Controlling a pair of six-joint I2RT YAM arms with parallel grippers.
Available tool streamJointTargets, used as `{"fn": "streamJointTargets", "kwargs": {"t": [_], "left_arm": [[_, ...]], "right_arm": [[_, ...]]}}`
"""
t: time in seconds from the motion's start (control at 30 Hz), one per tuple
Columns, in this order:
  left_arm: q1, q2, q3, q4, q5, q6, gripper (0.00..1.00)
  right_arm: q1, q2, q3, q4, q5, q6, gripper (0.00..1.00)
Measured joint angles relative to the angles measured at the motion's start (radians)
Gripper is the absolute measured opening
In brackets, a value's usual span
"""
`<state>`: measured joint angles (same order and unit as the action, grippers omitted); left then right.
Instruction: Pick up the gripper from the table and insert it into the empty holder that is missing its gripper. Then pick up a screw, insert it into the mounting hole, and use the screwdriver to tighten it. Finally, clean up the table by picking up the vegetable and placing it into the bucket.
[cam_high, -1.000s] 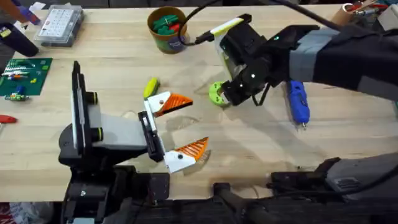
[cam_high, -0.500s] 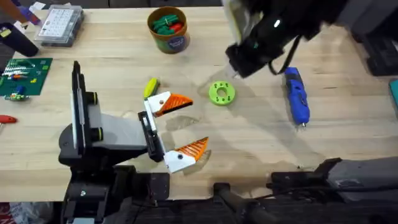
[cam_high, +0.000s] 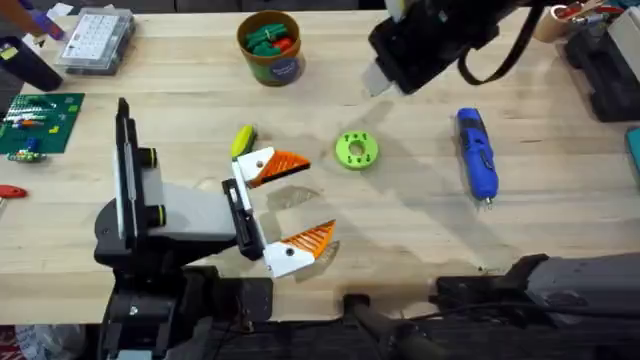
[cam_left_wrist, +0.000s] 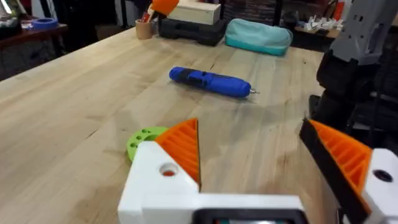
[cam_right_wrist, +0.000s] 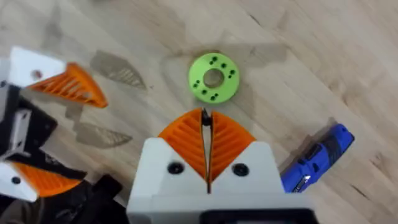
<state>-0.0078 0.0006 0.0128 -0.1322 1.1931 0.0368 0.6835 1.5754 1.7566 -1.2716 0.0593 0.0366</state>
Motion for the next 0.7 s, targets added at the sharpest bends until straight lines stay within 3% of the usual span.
{"fn": "streamJointTargets", "kwargs": {"t": [0.27,0.53,0.7], "left_arm": [[0.0,0.0,0.0,0.0,0.0,0.0,0.99],[0.0,0.0,0.0,0.0,0.0,0.0,0.99],[0.0,0.0,0.0,0.0,0.0,0.0,0.99]], "right_arm": [[0.101,0.001,0.08,-0.042,-0.002,-0.041,0.009],[0.184,0.078,0.264,-0.12,-0.027,-0.134,0.009],[0.26,0.124,0.277,-0.123,-0.031,-0.193,0.009]]}}
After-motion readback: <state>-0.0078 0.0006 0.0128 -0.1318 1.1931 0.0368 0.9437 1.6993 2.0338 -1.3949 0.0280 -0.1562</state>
